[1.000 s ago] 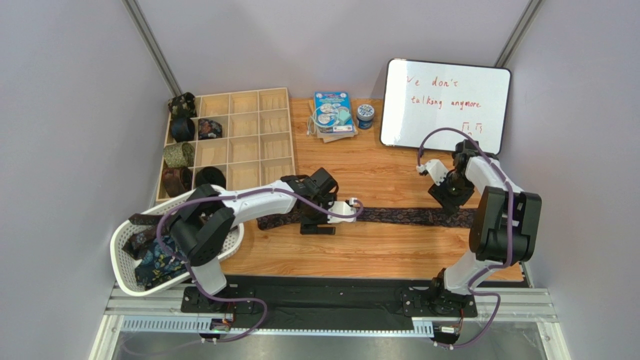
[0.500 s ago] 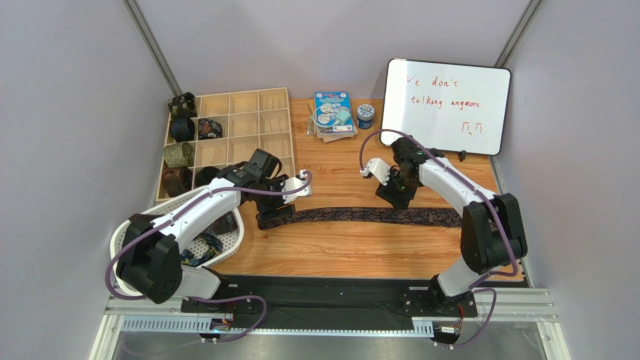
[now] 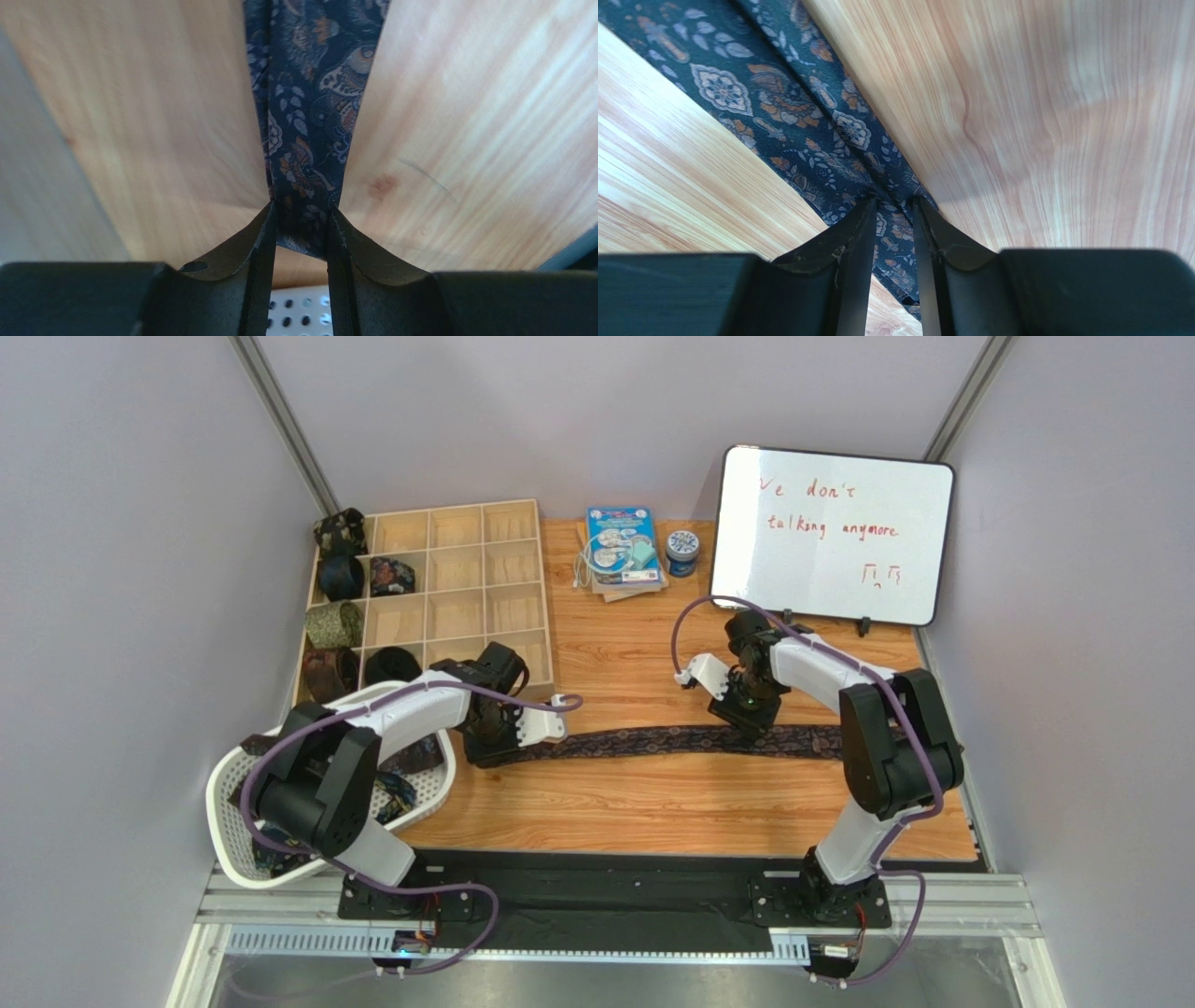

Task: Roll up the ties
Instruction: Roll the tie at the center of the board.

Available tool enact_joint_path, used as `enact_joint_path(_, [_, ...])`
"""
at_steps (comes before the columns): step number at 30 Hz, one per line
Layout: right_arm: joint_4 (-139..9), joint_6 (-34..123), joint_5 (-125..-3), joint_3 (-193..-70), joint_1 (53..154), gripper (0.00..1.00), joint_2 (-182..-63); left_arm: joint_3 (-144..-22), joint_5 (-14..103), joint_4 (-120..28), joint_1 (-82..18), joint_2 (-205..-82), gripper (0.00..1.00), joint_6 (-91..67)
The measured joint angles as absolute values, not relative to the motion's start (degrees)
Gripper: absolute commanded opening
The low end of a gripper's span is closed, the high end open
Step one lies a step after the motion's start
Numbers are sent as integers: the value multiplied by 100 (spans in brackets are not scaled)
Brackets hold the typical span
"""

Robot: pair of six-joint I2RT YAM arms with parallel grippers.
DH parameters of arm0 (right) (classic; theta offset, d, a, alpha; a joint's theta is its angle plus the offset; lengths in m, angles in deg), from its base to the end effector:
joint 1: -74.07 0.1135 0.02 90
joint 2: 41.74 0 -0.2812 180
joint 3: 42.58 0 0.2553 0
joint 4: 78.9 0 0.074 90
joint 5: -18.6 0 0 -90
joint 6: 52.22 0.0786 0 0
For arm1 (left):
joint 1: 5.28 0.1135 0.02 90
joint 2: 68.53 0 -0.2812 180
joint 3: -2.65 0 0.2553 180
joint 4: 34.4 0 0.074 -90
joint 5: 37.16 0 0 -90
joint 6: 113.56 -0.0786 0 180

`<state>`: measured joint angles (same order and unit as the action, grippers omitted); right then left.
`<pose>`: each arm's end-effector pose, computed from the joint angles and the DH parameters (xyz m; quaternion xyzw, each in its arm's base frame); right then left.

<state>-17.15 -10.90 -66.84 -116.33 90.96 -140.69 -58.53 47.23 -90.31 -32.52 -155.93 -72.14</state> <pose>0.2880 0.0940 0.1304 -0.5418 0.8392 0.0310 0.0365 0.2251 -0.1245 0.1308 0.6149 0.7841 -0.0353 0.0764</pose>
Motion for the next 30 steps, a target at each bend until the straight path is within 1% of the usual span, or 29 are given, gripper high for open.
enact_joint_path(5, [-1763, -1348, -6760, -11408, 8755, 31, -13875, -6321, 4719, -8944, -3434, -15868, 39, -7107])
enact_joint_path(6, [-1765, -1412, -6787, -11371, 8689, 32, -13844, -6376, 4719, -8924, -3510, -15890, 42, -7094])
enact_joint_path(7, [-1763, -1475, -6808, -11341, 8619, 34, -13816, -6439, 4710, -8911, -3613, -15914, 46, -7078])
enact_joint_path(8, [-1757, -1538, -6830, -11321, 8547, 41, -13794, -6478, 4691, -8898, -3705, -15931, 52, -7074])
enact_joint_path(9, [-1743, -1571, -6839, -11321, 8494, 46, -13785, -6504, 4664, -8889, -3790, -15944, 65, -7050])
enact_joint_path(10, [-1732, -1619, -6837, -11321, 8444, 50, -13781, -6529, 4605, -8902, -3871, -15951, 71, -7028])
enact_joint_path(11, [-1726, -1637, -6835, -11323, 8418, 59, -13761, -6557, 4538, -8926, -3923, -15951, 76, -7015])
enact_joint_path(12, [-1708, -1676, -6826, -11321, 8394, 62, -13729, -6583, 4470, -8946, -3945, -15940, 82, -7015])
enact_joint_path(13, [-1665, -1707, -6787, -11321, 8368, 64, -13678, -6590, 4387, -8933, -3934, -15912, 84, -6986])
enact_joint_path(16, [-1547, -1709, -6627, -11330, 8359, 65, -13423, -6592, 4232, -8948, -3808, -15711, 85, -7008])
enact_joint_path(19, [-1381, -1591, -6446, -11531, 8501, 64, -13221, -6590, 4203, -8942, -3692, -15405, 83, -7083])
enact_joint_path(22, [-1311, -1348, -6229, -11854, 8787, 66, -13230, -6561, 4245, -8907, -3668, -15308, 84, -7216])
enact_joint_path(23, [-1308, -1248, -6159, -11942, 8914, 89, -13239, -6524, 4260, -8885, -3668, -15308, 84, -7264])
enact_joint_path(24, [-1322, -1149, -6089, -12007, 9050, 98, -13245, -6483, 4271, -8883, -3668, -15311, 85, -7297])
enact_joint_path(26, [-1398, -946, -6026, -12044, 9338, 100, -13245, -6395, 4286, -8885, -3661, -15311, 85, -7343])
enact_joint_path(30, [-1722, -690, -6063, -12020, 10092, 100, -13326, -6349, 4205, -8850, -3582, -15313, 88, -7351])
